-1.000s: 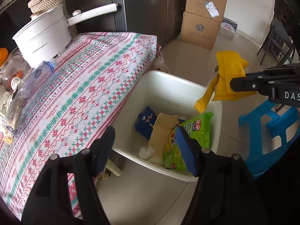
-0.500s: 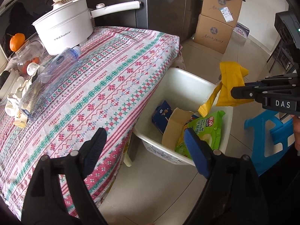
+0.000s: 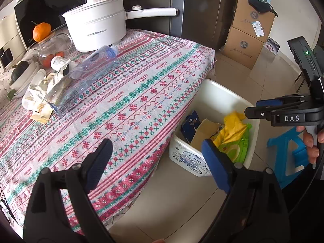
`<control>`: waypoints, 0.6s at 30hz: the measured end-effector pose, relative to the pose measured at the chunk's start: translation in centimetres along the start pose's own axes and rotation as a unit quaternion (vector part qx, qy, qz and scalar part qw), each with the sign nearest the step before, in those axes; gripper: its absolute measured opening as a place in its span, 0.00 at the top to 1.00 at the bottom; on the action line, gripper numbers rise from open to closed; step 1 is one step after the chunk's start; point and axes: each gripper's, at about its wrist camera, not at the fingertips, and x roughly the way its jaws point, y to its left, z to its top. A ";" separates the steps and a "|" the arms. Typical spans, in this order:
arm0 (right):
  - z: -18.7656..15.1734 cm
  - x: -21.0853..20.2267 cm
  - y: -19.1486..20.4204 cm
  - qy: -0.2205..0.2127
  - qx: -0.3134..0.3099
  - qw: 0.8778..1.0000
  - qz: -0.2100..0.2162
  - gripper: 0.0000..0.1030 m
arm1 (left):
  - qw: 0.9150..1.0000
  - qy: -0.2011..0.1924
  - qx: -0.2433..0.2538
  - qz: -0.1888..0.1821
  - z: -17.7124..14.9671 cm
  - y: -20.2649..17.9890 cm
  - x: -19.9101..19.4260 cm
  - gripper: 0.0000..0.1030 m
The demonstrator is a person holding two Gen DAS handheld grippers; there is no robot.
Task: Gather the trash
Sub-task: 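Close the left tool around the clear plastic water bottle on the cloth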
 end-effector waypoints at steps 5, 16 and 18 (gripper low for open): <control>0.5 -0.5 1.1 -0.013 -0.006 1.000 0.010 0.40 | 1.000 -0.003 -0.006 0.007 -0.2 1.0 -0.5 0.12; 1.8 -0.2 3.7 -0.021 -0.013 1.000 0.016 0.34 | 0.999 -0.007 -0.020 0.028 -0.2 3.7 -1.3 0.11; 2.2 -0.2 4.3 -0.024 -0.015 1.000 0.014 0.30 | 0.999 -0.010 -0.026 0.042 0.3 5.0 -1.3 0.11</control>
